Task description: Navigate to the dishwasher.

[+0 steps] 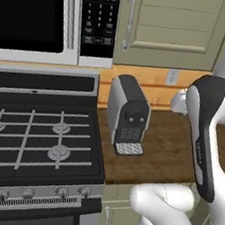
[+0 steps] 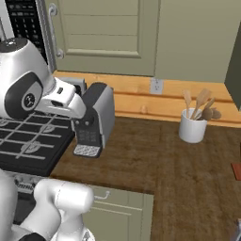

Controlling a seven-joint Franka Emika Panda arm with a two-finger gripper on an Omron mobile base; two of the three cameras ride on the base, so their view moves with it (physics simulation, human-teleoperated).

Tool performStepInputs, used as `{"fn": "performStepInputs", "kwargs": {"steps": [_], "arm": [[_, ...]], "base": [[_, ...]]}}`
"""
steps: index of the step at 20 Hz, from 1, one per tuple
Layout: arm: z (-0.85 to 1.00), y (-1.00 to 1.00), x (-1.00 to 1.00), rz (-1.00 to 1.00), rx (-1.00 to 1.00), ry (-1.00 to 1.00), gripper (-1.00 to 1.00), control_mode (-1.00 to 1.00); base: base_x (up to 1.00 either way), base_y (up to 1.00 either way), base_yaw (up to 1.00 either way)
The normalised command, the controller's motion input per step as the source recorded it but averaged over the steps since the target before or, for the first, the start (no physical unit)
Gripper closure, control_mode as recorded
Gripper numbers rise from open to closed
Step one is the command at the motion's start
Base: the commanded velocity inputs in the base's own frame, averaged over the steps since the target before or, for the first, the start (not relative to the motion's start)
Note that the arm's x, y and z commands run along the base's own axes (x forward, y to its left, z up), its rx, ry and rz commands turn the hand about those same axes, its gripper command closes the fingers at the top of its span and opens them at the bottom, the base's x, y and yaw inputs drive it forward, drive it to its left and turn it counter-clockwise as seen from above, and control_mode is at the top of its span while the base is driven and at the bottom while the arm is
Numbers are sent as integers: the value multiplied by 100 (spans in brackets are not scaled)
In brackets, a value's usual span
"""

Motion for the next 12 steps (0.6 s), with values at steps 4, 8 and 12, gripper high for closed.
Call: {"fn": "performStepInputs", "kwargs": {"steps": [4, 8, 12], "arm": [[0, 0, 0, 0, 0, 0, -100, 100], [0, 0, 0, 0, 0, 0, -100, 100], [0, 0, 0, 0, 0, 0, -100, 100]], "base": [[-100, 84, 26], [-71, 100, 62], [-33, 79, 88]]}}
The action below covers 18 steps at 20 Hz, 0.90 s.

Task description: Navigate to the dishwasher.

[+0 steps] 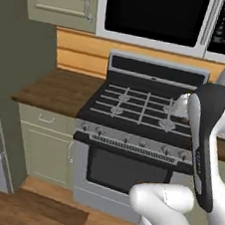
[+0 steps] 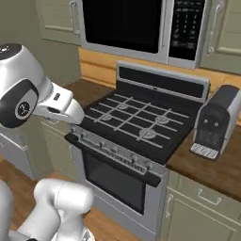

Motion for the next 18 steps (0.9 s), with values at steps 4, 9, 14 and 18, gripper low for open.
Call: {"fn": "performStepInputs", "kwargs": {"steps": [4, 9, 14, 18], "arm": [[0, 0, 0, 0, 0, 0, -100, 100], [0, 0, 0, 0, 0, 0, -100, 100], [0, 0, 0, 0, 0, 0, -100, 100], [0, 0, 0, 0, 0, 0, -100, 100]], "base": [[-33, 29, 100], [-26, 16, 100], [-16, 18, 100], [-16, 15, 100]]}}
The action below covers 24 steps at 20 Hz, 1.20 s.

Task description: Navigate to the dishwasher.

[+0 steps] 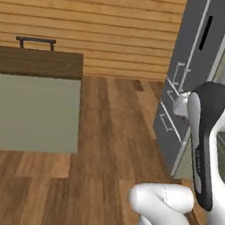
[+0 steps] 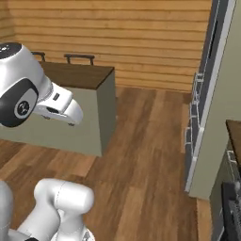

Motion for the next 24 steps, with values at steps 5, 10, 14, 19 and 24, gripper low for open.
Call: {"fn": "performStepInputs", "kwargs": {"steps": [5, 10, 14, 19, 24], "arm": [[0, 0, 0, 0, 0, 0, -100, 100], [0, 0, 0, 0, 0, 0, -100, 100], [0, 0, 0, 0, 0, 0, -100, 100], [0, 0, 0, 0, 0, 0, -100, 100], [0, 0, 0, 0, 0, 0, -100, 100]], "base": [[-17, 10, 100], [-19, 2, 100], [-18, 0, 100], [32, -2, 92], [99, -12, 67]]}}
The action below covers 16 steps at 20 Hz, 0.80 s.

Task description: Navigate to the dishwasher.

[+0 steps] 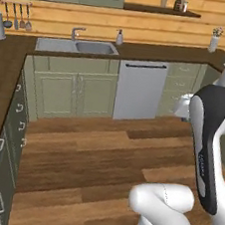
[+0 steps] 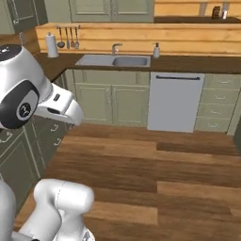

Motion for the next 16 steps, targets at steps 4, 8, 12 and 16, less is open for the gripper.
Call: {"fn": "performStepInputs", "kwargs": {"steps": [4, 8, 12, 16], "arm": [[0, 0, 0, 0, 0, 0, -100, 100], [0, 0, 0, 0, 0, 0, -100, 100], [0, 0, 0, 0, 0, 0, -100, 100], [0, 0, 0, 0, 0, 0, -100, 100]], "base": [[100, -51, 38], [100, -94, 14], [100, -100, 3], [100, -100, 1]]}}
